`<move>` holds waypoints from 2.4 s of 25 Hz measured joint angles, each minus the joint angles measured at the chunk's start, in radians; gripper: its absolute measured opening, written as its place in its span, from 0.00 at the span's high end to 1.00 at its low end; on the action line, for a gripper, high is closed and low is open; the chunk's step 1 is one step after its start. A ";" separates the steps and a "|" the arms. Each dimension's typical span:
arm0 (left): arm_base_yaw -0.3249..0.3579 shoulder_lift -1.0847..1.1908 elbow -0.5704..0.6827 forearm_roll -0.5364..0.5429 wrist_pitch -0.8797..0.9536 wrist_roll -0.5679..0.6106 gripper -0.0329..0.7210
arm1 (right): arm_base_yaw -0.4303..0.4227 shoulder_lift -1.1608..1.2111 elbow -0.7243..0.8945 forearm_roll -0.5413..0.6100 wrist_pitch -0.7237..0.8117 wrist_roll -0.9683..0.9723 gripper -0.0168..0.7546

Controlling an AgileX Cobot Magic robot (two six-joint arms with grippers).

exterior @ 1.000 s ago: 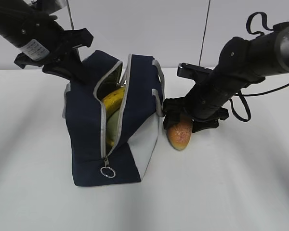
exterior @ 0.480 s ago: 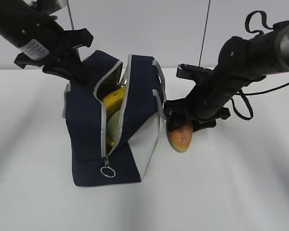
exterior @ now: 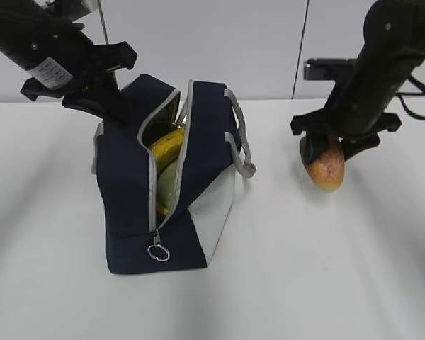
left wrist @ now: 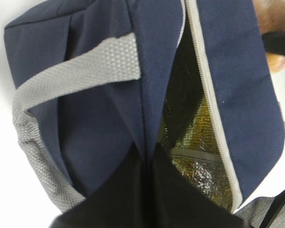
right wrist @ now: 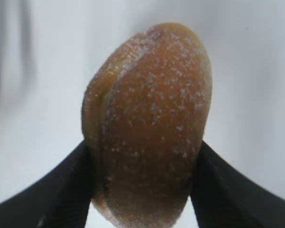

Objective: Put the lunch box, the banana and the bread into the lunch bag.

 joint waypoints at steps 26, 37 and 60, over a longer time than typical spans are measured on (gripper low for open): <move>0.000 0.000 0.000 0.001 -0.002 0.000 0.96 | 0.162 0.047 -0.158 0.893 0.083 -0.286 0.42; 0.000 0.000 0.000 -0.002 -0.002 0.000 0.96 | 0.162 0.101 -0.189 0.904 0.086 -0.290 0.14; 0.000 0.000 0.000 -0.002 0.000 0.000 0.96 | 0.158 -0.074 -0.264 0.315 0.195 -0.120 0.24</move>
